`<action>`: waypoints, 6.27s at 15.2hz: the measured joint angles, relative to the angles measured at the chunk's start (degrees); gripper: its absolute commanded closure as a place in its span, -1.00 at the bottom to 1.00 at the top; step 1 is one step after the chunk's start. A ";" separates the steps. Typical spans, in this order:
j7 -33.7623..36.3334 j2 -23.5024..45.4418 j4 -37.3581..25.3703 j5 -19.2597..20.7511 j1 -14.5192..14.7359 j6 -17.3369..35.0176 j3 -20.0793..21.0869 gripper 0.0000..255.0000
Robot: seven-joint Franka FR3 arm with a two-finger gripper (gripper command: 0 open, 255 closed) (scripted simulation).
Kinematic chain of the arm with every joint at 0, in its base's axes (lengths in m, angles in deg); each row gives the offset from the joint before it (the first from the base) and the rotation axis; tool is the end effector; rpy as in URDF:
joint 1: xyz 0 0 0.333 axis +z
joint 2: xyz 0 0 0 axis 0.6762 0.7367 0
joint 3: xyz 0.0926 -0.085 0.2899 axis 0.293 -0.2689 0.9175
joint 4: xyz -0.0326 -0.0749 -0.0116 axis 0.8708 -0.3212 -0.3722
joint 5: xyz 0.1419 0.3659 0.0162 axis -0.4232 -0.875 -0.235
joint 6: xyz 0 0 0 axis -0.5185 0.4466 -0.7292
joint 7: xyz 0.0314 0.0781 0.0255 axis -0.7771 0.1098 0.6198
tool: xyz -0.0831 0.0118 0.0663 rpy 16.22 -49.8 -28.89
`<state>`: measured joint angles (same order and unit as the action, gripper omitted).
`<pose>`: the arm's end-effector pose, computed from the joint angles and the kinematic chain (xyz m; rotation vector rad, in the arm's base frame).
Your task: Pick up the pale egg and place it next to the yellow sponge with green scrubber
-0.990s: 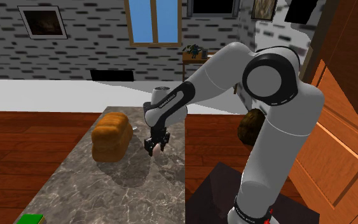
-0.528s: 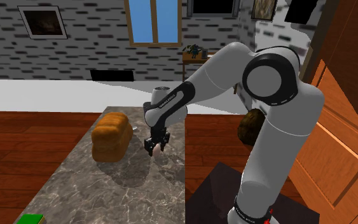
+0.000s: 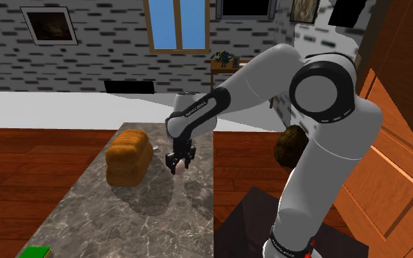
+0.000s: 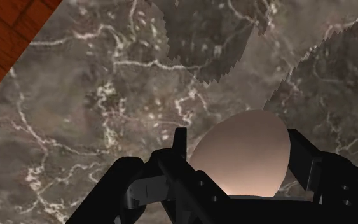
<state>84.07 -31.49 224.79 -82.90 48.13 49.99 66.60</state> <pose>0.4671 0.0256 0.3542 -2.9777 0.2041 -0.0472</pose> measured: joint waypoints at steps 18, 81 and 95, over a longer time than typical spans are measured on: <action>3.64 -6.33 -7.57 2.27 -0.30 -13.60 0.51 1.00; 39.77 46.31 -61.23 12.74 20.10 -10.77 13.74 -1.00; 39.50 42.59 -62.48 12.23 19.44 -15.73 14.03 -1.00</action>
